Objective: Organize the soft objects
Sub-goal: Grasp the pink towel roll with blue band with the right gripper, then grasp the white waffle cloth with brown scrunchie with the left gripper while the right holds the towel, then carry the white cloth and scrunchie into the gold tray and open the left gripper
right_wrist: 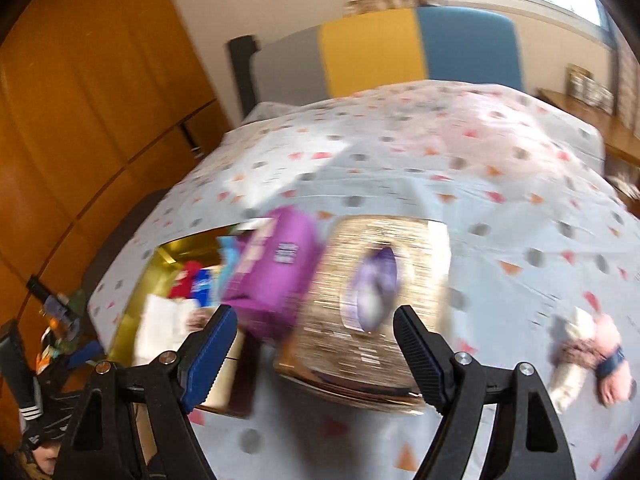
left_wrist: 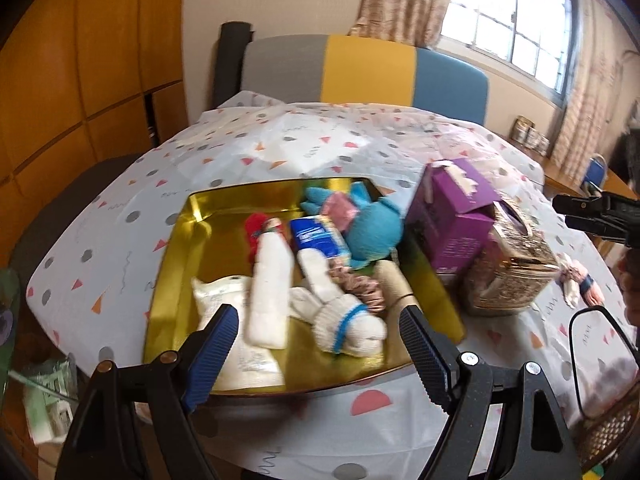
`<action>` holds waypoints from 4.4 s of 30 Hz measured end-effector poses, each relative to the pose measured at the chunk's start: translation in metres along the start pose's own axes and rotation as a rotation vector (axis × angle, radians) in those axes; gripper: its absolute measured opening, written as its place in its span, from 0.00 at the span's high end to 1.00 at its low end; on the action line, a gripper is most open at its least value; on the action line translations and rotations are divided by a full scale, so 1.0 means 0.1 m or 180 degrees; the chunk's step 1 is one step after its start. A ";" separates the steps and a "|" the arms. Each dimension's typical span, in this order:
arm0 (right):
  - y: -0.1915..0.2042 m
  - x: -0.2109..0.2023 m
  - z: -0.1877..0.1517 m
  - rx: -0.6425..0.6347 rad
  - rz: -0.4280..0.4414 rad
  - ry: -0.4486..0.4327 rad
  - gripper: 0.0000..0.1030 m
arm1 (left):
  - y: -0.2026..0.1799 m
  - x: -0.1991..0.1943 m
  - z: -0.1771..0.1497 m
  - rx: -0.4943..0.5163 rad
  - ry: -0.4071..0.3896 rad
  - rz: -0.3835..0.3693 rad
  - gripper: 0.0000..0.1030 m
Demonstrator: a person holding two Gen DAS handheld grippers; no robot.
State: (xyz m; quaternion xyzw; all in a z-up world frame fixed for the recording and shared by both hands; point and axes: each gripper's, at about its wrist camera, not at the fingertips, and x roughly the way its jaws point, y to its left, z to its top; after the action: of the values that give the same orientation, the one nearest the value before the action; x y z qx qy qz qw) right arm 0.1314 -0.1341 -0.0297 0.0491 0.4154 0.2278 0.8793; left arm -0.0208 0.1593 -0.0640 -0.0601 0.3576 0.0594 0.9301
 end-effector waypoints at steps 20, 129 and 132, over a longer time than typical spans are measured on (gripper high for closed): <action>-2.50 -0.59 -0.26 0.0890 -0.1535 0.0623 0.21 | -1.10 0.07 0.04 0.0852 0.0164 -0.0806 0.19; -2.91 0.18 -0.65 0.0410 -0.1945 0.0987 0.60 | -0.50 0.85 1.89 -0.0276 -0.0058 -0.0083 0.74; -2.85 0.20 -0.66 0.0276 -0.2019 0.0991 0.61 | -0.07 0.79 1.63 -0.0434 0.0011 0.0020 0.74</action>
State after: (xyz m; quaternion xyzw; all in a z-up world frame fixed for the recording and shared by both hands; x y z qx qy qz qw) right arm 0.1957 -0.3862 -0.1650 -0.0803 0.5482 -0.0696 0.8295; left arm 0.1456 0.1832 0.0030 -0.1224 0.3545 0.0864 0.9230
